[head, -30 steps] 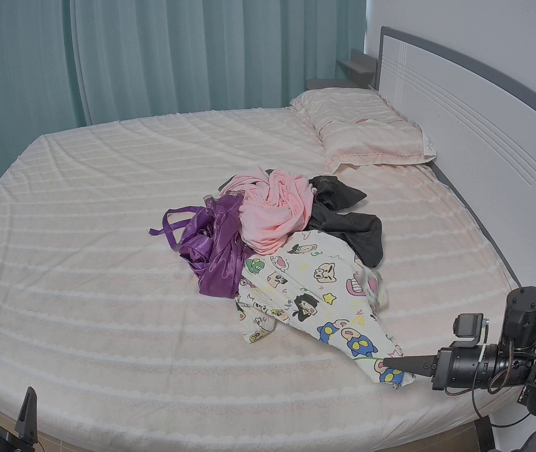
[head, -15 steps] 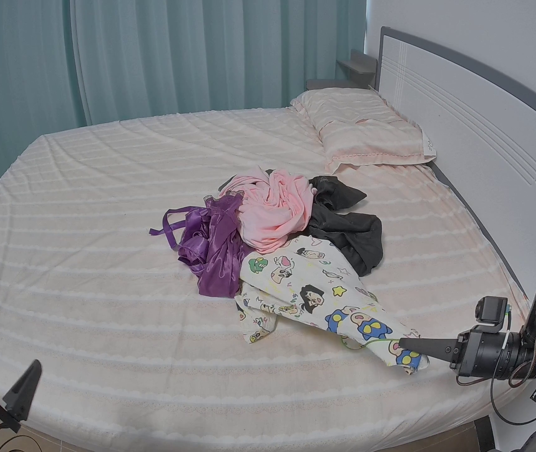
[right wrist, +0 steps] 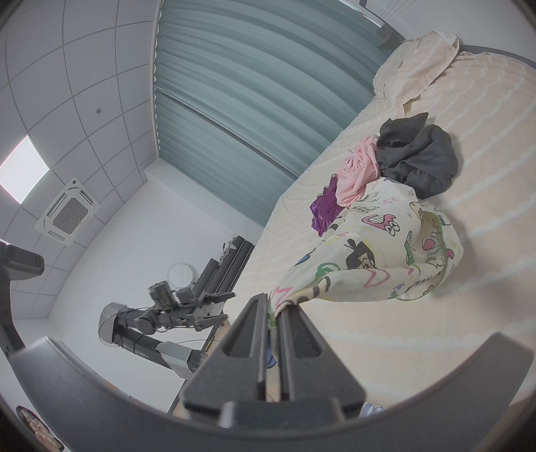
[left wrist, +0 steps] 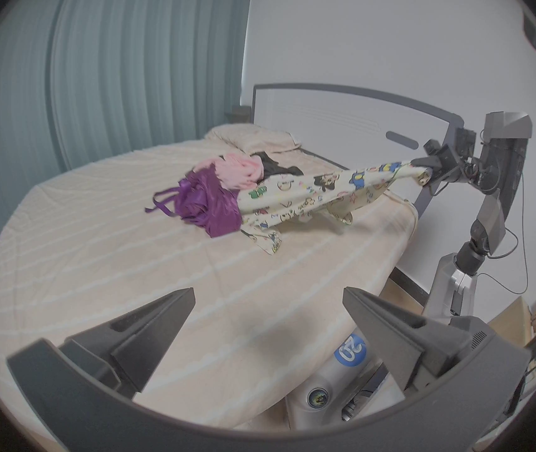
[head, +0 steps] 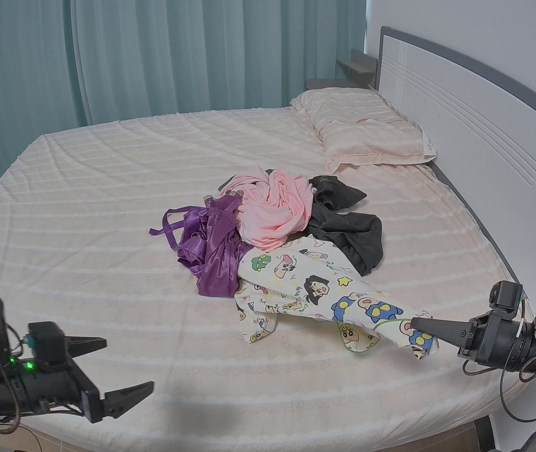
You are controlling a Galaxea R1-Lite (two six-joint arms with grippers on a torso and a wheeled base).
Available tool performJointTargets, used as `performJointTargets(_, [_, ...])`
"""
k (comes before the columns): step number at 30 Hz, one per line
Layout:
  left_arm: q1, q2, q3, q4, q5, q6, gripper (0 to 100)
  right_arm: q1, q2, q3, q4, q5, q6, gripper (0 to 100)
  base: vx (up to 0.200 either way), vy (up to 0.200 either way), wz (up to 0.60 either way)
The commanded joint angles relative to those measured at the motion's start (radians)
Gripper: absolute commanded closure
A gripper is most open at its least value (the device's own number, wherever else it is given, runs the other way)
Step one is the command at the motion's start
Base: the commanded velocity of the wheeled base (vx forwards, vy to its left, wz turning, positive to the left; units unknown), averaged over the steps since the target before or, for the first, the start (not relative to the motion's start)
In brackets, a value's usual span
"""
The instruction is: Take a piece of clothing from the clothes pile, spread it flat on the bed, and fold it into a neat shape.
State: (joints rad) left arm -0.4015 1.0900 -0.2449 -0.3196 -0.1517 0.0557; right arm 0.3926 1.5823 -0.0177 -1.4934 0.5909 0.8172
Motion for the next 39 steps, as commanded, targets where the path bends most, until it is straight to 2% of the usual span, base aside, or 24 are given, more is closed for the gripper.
performJointTargets(1, [-0.155,0.502,-0.001,-0.266,0.060,-0.083,0,-0.006,-0.010,0.004,-0.021,-0.003,0.017,100,0.000,0.000,0.00])
performJointTargets(7, [-0.246,0.714,-0.002,-0.510,0.175,-0.166,0,-0.052,-0.065,-0.018,-0.018,-0.009,0.016,100,0.000,0.000,0.00])
performJointTargets(8, [-0.260,0.772,-0.008,-0.585,0.213,-0.180,0,-0.061,-0.071,-0.018,-0.018,-0.009,0.016,100,0.000,0.000,0.00])
performJointTargets(14, [-0.296,0.969,-0.060,-0.796,0.299,-0.183,0,-0.123,-0.096,-0.048,-0.016,-0.008,0.016,100,0.000,0.000,0.00])
performJointTargets(18, [-0.296,1.059,-0.131,-0.839,0.339,-0.192,0,-0.127,-0.099,-0.048,-0.019,-0.009,0.016,100,0.000,0.000,0.00])
performJointTargets(23, [-0.303,1.116,-0.221,-0.849,0.373,-0.294,0,-0.138,-0.133,-0.074,-0.016,-0.017,0.016,100,0.000,0.000,0.00])
performJointTargets(30, [-0.303,1.240,-0.318,-0.929,0.380,-0.295,0,-0.141,-0.142,-0.081,-0.019,-0.019,0.017,100,0.000,0.000,0.00])
performJointTargets(39, [-0.290,1.360,-0.456,-0.961,0.449,-0.298,0,-0.139,-0.154,-0.079,-0.016,-0.016,0.019,100,0.000,0.000,0.00])
